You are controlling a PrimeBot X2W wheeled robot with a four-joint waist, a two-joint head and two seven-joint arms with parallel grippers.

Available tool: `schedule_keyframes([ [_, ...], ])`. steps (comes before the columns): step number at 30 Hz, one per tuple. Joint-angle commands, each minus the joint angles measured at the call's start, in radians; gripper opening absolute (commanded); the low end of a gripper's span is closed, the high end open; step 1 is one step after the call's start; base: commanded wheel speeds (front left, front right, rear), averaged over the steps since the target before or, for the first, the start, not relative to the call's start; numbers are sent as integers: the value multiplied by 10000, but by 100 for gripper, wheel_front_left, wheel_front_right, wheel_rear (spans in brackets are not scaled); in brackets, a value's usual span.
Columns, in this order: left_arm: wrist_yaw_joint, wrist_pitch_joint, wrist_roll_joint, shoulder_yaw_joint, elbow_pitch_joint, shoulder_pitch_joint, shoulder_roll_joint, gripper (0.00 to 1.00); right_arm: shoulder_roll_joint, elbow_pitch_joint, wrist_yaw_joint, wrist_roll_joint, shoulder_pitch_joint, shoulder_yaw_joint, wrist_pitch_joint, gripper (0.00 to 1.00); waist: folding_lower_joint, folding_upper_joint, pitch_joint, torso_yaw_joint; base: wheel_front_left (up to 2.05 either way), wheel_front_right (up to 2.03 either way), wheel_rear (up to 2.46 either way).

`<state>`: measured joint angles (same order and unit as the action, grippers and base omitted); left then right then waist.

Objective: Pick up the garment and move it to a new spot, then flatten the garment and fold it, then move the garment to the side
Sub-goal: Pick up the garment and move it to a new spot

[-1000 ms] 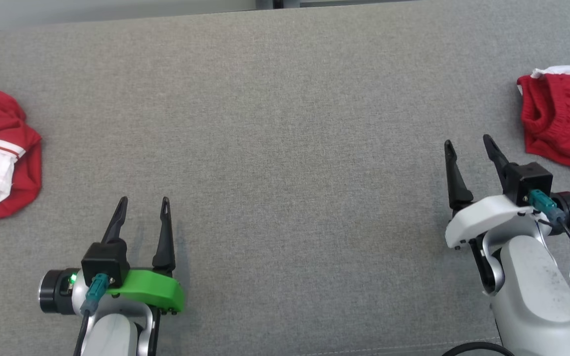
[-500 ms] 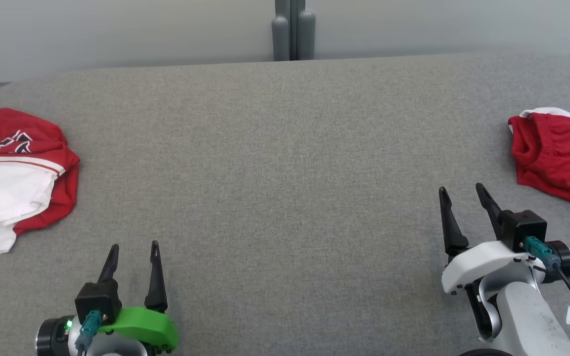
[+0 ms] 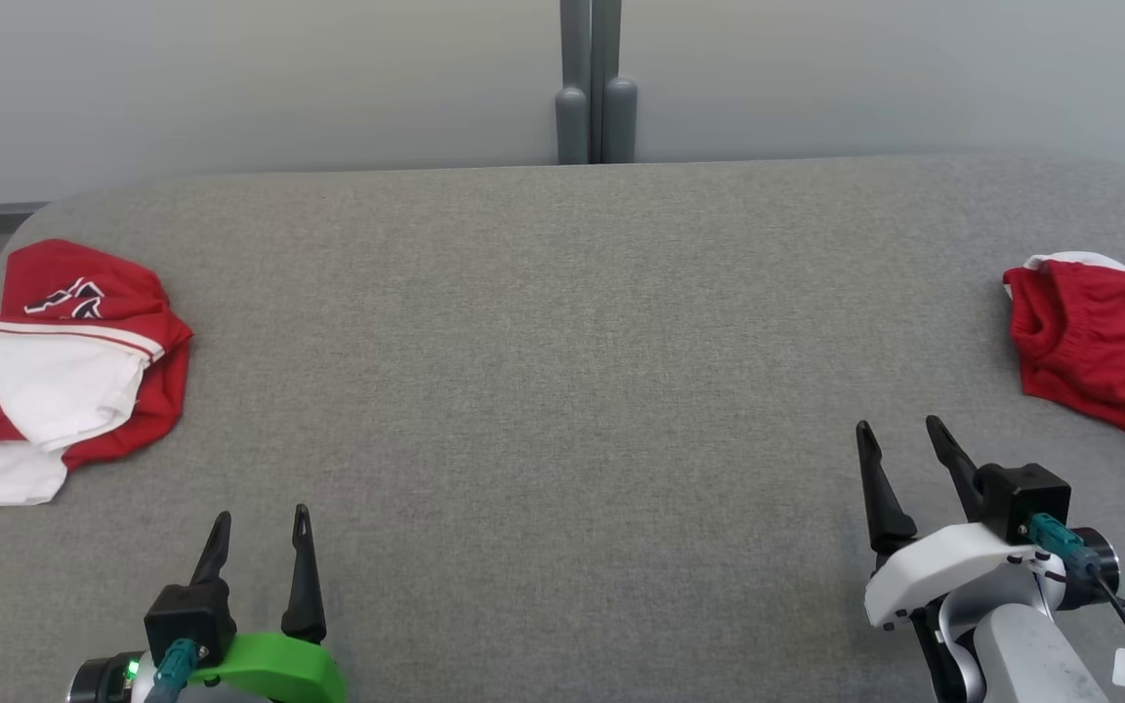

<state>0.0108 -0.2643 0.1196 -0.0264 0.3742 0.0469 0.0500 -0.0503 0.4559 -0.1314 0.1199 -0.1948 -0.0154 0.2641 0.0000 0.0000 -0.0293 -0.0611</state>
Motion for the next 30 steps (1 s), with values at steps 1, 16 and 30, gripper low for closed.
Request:
schedule_keyframes([
  [1,-39,5,13,12,-19,-28,16,100,-15,-14,16,8,72,29,-3,100,0,0,-78,-195,0,0,0],
  [16,-540,3,573,284,538,5,20,100,-21,102,16,-276,-166,672,-3,100,0,0,-624,-3411,0,0,0],
  [30,-482,5,1056,786,789,-396,16,100,-30,441,16,-111,-429,1651,-3,100,0,0,-694,-4711,0,0,0],
])
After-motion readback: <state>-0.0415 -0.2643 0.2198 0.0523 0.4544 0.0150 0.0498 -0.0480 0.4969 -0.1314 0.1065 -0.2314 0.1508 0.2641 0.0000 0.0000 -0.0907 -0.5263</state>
